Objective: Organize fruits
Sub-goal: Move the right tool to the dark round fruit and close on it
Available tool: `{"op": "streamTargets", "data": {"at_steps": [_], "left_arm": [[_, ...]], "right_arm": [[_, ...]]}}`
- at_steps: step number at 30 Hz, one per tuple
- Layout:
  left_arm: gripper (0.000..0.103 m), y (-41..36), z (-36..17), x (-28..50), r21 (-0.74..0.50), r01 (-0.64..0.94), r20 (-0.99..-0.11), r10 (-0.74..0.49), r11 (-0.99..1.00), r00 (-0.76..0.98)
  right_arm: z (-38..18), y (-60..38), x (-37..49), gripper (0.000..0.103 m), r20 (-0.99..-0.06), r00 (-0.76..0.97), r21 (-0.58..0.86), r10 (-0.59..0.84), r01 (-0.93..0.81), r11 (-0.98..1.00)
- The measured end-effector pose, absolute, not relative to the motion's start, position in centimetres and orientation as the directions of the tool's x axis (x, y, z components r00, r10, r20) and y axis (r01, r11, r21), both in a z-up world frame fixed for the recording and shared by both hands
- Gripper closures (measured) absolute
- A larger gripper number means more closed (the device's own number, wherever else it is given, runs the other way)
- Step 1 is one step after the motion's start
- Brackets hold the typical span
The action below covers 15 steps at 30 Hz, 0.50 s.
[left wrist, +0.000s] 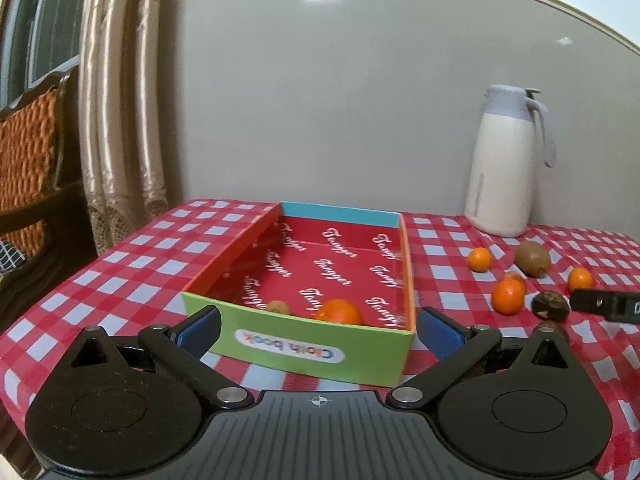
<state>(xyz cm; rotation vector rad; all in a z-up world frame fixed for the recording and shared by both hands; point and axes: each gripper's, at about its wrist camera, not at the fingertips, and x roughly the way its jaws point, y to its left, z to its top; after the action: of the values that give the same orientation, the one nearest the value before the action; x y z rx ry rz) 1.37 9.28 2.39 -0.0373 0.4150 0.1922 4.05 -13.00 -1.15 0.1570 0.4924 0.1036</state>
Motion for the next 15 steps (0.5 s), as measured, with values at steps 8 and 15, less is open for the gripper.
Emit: {"op": "streamTargets", "data": {"at_steps": [8, 15], "left_arm": [[0.000, 11.8, 2.4, 0.9, -0.030, -0.257, -0.404, 0.223, 0.966, 0.887], [0.000, 13.5, 2.2, 0.7, -0.056, -0.291, -0.414, 0.243, 0.955, 0.877]], "right_arm": [[-2.4, -11.2, 5.4, 0.022, -0.533, 0.836, 0.131, 0.132, -0.072, 0.989], [-3.2, -10.4, 6.4, 0.030, -0.572, 0.812, 0.131, 0.120, -0.054, 0.990]]}}
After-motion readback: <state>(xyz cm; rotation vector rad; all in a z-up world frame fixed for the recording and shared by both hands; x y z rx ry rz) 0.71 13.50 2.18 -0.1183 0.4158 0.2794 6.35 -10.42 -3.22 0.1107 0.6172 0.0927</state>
